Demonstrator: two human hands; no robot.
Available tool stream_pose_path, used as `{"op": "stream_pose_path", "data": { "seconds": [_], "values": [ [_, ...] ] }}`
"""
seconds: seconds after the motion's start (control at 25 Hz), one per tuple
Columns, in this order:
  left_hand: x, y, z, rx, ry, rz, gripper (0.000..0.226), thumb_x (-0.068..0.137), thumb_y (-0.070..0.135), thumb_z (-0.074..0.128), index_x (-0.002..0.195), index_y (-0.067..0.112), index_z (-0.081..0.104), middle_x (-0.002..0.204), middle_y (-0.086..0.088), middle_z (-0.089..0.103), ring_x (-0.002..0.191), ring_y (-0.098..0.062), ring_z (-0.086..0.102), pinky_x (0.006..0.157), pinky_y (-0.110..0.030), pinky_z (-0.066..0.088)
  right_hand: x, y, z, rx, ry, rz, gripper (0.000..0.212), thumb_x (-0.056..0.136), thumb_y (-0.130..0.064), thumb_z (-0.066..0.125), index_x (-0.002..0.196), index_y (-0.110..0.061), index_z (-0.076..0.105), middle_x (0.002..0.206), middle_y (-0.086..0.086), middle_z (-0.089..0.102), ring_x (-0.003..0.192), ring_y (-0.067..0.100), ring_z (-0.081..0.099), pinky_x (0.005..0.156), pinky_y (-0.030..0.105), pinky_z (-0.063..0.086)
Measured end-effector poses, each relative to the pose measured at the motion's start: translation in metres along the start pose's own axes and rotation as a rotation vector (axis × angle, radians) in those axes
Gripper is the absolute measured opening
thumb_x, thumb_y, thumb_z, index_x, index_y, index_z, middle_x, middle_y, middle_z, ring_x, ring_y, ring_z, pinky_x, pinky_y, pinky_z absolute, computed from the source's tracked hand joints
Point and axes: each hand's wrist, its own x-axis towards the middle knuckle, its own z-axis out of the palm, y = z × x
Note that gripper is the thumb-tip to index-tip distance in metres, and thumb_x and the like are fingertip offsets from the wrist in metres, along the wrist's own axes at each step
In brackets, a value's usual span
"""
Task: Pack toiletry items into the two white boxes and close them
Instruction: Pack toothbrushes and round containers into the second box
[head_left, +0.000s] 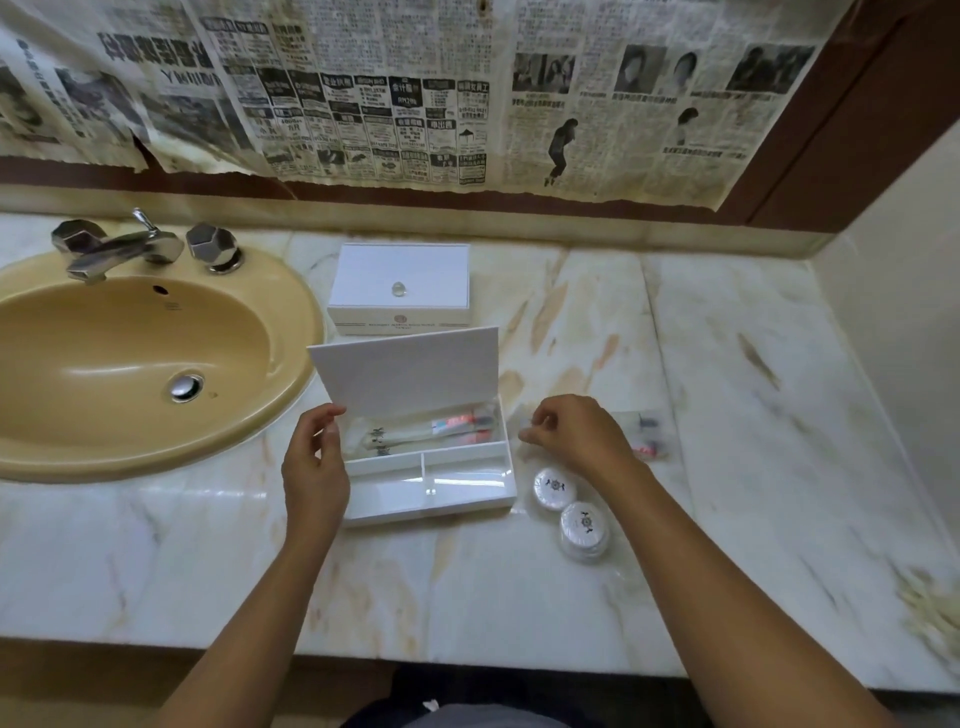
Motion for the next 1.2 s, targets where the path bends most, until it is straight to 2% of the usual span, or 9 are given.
{"op": "stream_pose_path", "data": {
  "seconds": [0.2,0.4,0.52,0.68,0.88,1.04,1.2],
  "values": [
    [-0.001,0.002,-0.001,-0.006,-0.002,0.002,0.023,0.102,0.010,0.042,0.107,0.021,0.062,0.111,0.005,0.062,0.097,-0.009,0.056,0.075,-0.003,0.040,0.001,0.012,0.018,-0.025,-0.001,-0.024,0.037,0.072,-0.031,0.080,0.104,-0.017,0.068,0.102,-0.001,0.064,0.095,0.019,0.060,0.079,0.031,0.048],
    [0.000,0.002,-0.002,0.004,-0.007,-0.009,0.024,0.102,0.011,0.041,0.107,0.023,0.062,0.111,0.007,0.062,0.097,-0.005,0.056,0.076,-0.003,0.040,0.003,0.006,0.017,-0.048,0.018,-0.058,0.012,0.080,-0.023,0.072,0.082,-0.013,0.066,0.086,0.003,0.062,0.085,0.023,0.057,0.068,0.030,0.043],
    [0.000,0.003,-0.001,-0.007,-0.008,-0.013,0.025,0.102,0.010,0.041,0.107,0.022,0.062,0.109,0.007,0.062,0.091,0.007,0.055,0.073,-0.003,0.039,-0.001,-0.004,0.007,0.011,0.054,-0.075,0.012,0.088,-0.021,0.061,0.078,-0.015,0.057,0.076,0.001,0.059,0.075,0.023,0.054,0.061,0.031,0.038],
    [-0.001,0.003,-0.002,-0.029,-0.004,-0.025,0.025,0.102,0.010,0.041,0.106,0.021,0.063,0.108,0.007,0.062,0.089,0.009,0.054,0.071,-0.002,0.038,-0.011,-0.032,-0.018,0.073,0.144,-0.147,0.010,0.090,-0.026,0.059,0.083,-0.019,0.057,0.070,0.002,0.061,0.067,0.024,0.055,0.063,0.034,0.045],
    [0.000,0.002,-0.003,-0.060,-0.010,-0.033,0.026,0.102,0.010,0.041,0.104,0.025,0.063,0.105,0.011,0.062,0.090,0.005,0.055,0.072,-0.003,0.039,-0.034,-0.079,-0.047,0.191,0.226,-0.287,0.009,0.090,-0.025,0.062,0.082,-0.022,0.059,0.069,-0.007,0.063,0.064,0.013,0.057,0.063,0.029,0.046],
    [0.000,0.001,-0.003,-0.076,-0.010,-0.034,0.027,0.102,0.009,0.041,0.104,0.025,0.063,0.106,0.011,0.063,0.096,0.002,0.055,0.076,-0.003,0.039,-0.050,-0.122,-0.052,0.329,0.207,-0.430,0.009,0.089,-0.025,0.065,0.084,-0.020,0.061,0.072,-0.007,0.065,0.069,0.014,0.062,0.065,0.029,0.051],
    [-0.001,0.005,-0.003,-0.091,-0.010,-0.032,0.033,0.101,0.007,0.041,0.100,0.033,0.061,0.102,0.019,0.063,0.090,0.003,0.055,0.073,-0.005,0.040,-0.050,-0.148,-0.027,0.361,0.143,-0.519,0.008,0.088,-0.022,0.067,0.087,-0.015,0.064,0.074,-0.004,0.067,0.071,0.014,0.063,0.066,0.028,0.052]
  ]
}}
